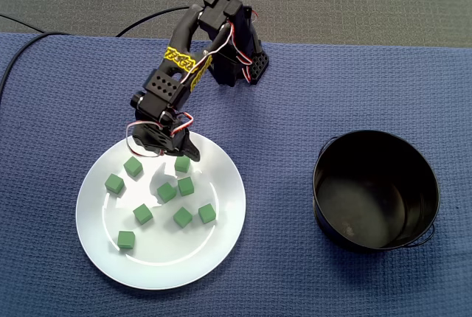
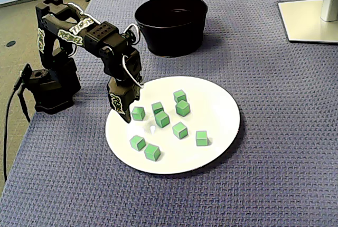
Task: Pick up the items on the white plate and put them in the black container.
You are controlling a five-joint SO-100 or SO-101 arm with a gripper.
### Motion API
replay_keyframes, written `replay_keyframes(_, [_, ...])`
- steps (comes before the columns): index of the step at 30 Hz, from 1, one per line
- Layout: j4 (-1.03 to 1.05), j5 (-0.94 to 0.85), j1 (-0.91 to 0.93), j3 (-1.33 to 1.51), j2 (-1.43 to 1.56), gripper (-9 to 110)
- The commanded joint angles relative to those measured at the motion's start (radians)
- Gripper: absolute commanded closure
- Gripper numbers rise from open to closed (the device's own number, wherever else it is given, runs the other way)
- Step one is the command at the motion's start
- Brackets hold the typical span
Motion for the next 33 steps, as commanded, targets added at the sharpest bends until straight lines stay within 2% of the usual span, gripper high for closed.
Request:
replay_keyframes(1, [-0.014, 0.026, -0.031, -0.011, 0.000, 74])
replay_keyframes(26, [-0.095, 0.103, -0.077, 0.048, -0.038, 87])
replay_keyframes(30, [-0.097, 0.112, -0.078, 0.057, -0.038, 95])
replay_keyframes(33, [-0.101, 0.115, -0.078, 0.067, -0.038, 97])
